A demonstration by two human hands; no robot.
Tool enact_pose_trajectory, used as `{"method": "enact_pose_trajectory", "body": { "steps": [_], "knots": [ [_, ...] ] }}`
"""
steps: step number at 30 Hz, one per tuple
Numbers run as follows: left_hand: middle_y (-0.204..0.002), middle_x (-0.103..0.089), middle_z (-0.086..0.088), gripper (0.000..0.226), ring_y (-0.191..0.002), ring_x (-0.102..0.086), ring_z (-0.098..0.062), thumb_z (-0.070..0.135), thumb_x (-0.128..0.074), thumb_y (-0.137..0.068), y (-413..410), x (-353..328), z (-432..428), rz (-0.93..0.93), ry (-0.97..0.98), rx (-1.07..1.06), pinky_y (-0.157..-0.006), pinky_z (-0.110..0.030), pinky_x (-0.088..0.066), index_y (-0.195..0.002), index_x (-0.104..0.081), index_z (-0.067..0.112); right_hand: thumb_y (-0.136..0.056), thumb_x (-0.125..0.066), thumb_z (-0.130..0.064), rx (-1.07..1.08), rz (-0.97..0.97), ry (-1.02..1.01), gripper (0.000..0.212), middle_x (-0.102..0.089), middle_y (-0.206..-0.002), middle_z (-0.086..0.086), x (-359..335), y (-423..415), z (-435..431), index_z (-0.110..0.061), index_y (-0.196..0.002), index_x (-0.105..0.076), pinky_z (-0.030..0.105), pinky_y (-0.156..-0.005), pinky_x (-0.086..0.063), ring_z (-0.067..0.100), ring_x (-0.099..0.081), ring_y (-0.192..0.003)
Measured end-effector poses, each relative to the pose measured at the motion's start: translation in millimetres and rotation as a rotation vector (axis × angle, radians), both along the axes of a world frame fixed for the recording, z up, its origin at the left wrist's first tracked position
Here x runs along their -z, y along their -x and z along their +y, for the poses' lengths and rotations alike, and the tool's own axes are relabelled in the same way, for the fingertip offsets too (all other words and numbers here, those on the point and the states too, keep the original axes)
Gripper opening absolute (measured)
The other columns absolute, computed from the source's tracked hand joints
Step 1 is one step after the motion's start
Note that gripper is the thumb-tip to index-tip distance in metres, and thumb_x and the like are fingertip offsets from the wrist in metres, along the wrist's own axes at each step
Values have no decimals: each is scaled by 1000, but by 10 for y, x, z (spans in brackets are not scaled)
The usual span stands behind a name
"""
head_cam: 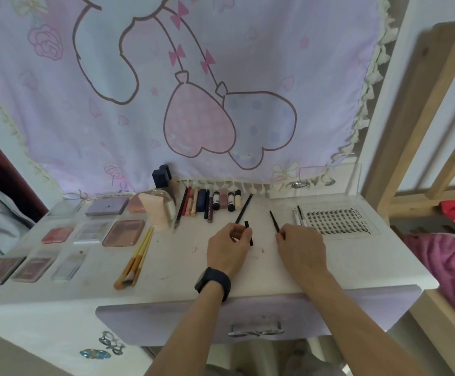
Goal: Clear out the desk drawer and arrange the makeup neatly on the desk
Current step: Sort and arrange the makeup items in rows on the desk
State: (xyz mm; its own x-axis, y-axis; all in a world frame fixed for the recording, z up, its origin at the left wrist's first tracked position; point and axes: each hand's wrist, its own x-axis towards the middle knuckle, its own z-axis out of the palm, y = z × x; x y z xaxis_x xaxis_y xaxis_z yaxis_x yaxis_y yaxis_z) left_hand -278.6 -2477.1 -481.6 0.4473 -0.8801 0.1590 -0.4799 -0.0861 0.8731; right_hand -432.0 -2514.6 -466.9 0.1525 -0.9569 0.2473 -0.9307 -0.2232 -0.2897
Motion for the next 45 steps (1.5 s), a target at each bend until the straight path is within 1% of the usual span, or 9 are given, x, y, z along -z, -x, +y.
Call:
{"method": "enact_pose_trajectory", "body": {
  "steps": [3, 6, 9, 14, 20, 24, 31, 42, 45],
  "knots": [
    [-77, -67, 21, 12, -75, -62, 5, 43, -68, -90, -13, 13, 6, -8, -2, 13, -64, -10, -41, -81, -60, 43, -102, -53, -35, -14, -94, 71, 28, -63, -82, -1, 57, 23, 113, -14, -97, -72, 31, -63, -41, 23, -64, -82],
    [-76, -65, 22, 10, -75, -61, 5, 42, -68, -90, -25, 17, -5, -28, 8, 20, -62, -9, -39, -84, -60, 42, -93, -71, -24, -53, -196, 277, 18, -72, -93, 7, 219, 119, 328, -10, -103, -77, 38, -67, -53, 30, -65, -85],
    [-77, -64, 22, 7, -75, -60, 4, 43, -67, -91, -21, 28, -19, -56, 8, 27, -62, -12, -39, -87, -62, 39, -96, -61, -25, -126, -96, 380, 28, -72, -114, 7, 392, 186, 468, -9, -114, -74, 40, -72, -56, 31, -60, -94],
    [-77, -64, 22, 7, -76, -60, 4, 42, -67, -91, -16, 43, -14, -64, 17, 21, -64, -15, -43, -89, -65, 35, -101, -33, -40, -134, 58, 224, 50, -64, -136, -3, 404, 150, 520, -17, -126, -69, 40, -78, -52, 26, -55, -110],
    [-77, -63, 22, 6, -76, -60, 4, 40, -68, -91, -12, 39, -8, -57, 17, 21, -64, -13, -41, -88, -64, 35, -104, -22, -42, -92, 121, 50, 56, -52, -148, -4, 341, 75, 427, -14, -138, -57, 41, -92, -42, 24, -43, -121],
    [-78, -65, 21, 6, -77, -61, 2, 40, -68, -91, -11, 48, -14, -53, 14, 26, -65, -15, -44, -90, -65, 34, -104, -25, -43, -44, 183, 6, 52, -47, -144, -1, 253, 30, 310, -12, -134, -54, 40, -95, -36, 25, -37, -126],
    [-76, -64, 22, 7, -75, -59, 5, 41, -66, -92, -17, 56, -34, -80, 3, 30, -63, -14, -41, -91, -65, 34, -104, -27, -44, 32, 211, -23, 55, -47, -138, 5, 162, -4, 214, -7, -133, -55, 40, -96, -35, 27, -37, -124],
    [-74, -63, 23, 7, -73, -59, 6, 40, -67, -91, -11, 61, -29, -90, 8, 27, -62, -13, -40, -87, -63, 36, -103, -29, -45, 74, 168, 3, 55, -45, -136, 9, 139, -90, 133, -6, -125, -61, 40, -98, -33, 28, -37, -122],
    [-75, -63, 23, 8, -74, -60, 5, 41, -66, -91, -15, 47, -32, -86, -2, 23, -63, -14, -41, -85, -61, 38, -103, -31, -44, 65, 127, 27, 51, -48, -130, 7, 129, -65, 125, -8, -117, -65, 40, -96, -35, 27, -39, -119]
  ]
}}
